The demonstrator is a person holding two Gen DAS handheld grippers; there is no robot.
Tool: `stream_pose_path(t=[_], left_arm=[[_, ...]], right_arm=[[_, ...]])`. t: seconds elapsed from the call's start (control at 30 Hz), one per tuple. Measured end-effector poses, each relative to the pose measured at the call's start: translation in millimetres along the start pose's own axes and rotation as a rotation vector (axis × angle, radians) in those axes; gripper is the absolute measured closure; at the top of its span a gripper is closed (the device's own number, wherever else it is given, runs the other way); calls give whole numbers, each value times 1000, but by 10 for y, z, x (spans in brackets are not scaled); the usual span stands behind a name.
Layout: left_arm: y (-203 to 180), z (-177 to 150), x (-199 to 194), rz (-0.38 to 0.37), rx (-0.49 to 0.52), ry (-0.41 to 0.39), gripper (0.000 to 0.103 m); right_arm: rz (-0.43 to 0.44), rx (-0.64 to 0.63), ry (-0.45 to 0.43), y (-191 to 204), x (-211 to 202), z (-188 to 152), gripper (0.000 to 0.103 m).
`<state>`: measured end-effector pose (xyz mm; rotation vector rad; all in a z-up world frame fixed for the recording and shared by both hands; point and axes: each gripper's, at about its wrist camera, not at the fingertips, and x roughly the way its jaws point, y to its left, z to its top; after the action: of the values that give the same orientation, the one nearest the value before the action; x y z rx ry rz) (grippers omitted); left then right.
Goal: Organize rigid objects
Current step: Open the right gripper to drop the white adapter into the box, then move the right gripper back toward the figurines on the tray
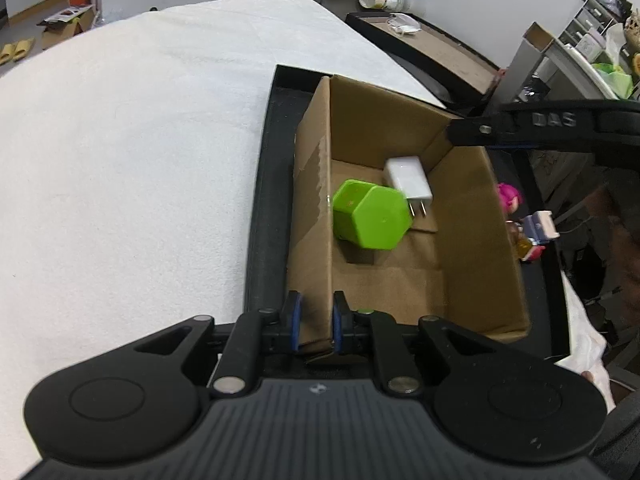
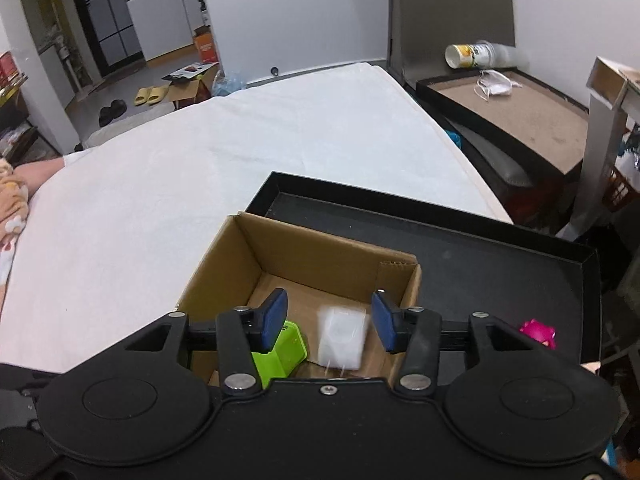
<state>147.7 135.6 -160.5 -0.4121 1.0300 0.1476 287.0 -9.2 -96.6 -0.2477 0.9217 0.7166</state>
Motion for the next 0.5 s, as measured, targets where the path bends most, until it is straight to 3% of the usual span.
stream_pose_path(t=[0.5], left_arm=[[-19,3,4,2,1,5,88]], right_arm=[[-65,-35,7,-569,-494,-320,55]])
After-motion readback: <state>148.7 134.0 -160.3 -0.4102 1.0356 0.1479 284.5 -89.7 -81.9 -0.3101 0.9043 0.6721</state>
